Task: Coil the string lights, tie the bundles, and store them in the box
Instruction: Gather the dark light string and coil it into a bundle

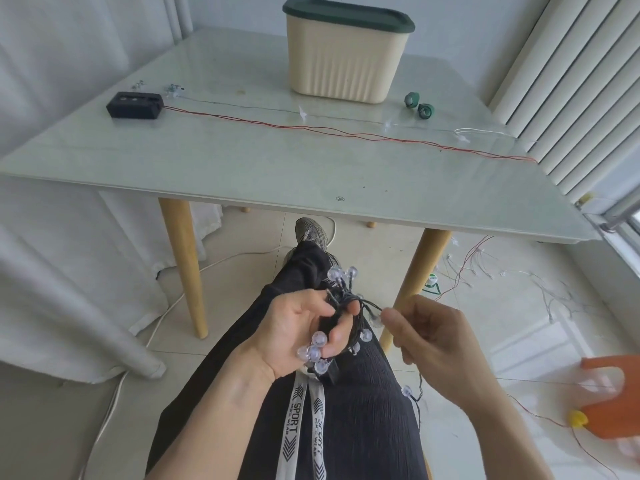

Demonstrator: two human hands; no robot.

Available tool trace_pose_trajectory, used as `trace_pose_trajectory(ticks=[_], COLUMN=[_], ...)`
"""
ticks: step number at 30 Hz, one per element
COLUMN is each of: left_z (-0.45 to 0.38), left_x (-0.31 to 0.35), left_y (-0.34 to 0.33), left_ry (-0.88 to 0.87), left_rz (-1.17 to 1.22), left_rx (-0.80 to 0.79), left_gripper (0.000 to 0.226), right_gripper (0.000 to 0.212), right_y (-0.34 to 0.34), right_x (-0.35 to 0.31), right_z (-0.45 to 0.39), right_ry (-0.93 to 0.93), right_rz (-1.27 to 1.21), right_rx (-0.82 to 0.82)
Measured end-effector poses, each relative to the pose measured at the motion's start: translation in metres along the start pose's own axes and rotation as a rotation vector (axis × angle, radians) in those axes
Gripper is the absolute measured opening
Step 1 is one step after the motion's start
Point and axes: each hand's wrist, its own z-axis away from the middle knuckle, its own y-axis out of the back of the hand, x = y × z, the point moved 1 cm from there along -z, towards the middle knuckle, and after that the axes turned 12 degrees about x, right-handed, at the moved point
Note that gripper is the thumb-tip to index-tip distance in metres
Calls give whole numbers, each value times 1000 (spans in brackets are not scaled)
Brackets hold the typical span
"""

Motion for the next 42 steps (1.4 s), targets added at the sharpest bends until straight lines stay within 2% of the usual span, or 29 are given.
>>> trace_pose_trajectory(ticks=[2,4,6,9,12,19,23,27,30,33,35,37,42], left_z=[0,0,-1,2,3,3,3,3,0,-1,0,1,6], left_x=[-1,-2,-2,-2,-2,-4,-3,3,5,8,11,14,21], left_y=[-6,-10,-12,-17,-17,-15,-15,-18,-15,-11,-8,-3,10], left_ry=[-92,-166,-179,-186,-186,-169,-158,-174,-238,-266,-284,-305,-357], left_rz=[-131,-295,-358,-370,-307,-331,-162,92,267,367,400,391,211], left_rx=[108,176,223,241,247,185,186,342,403,442,471,495,575], left_gripper=[14,32,38,33,23,36,33,29,24,31,36,32,27], right_gripper=[31,27,23,16,23,23,27,45,42,38,28,14,8], right_y=[-8,-12,-14,-16,-19,-30,-34,-29,-25,-21,-19,-16,1], right_x=[1,2,3,0,0,10,11,12,13,14,14,18,18], right_z=[2,3,3,2,0,-5,-6,-6,-8,-8,-4,-3,-1], right_ry=[24,43,46,27,33,-29,-131,-131,-129,-209,-250,-202,-71], right_rz=[8,33,53,68,68,-70,-120,-58,26,-101,-101,0,139], right_rx=[13,51,76,9,-101,24,57,-7,-27,-121,-178,-154,-24])
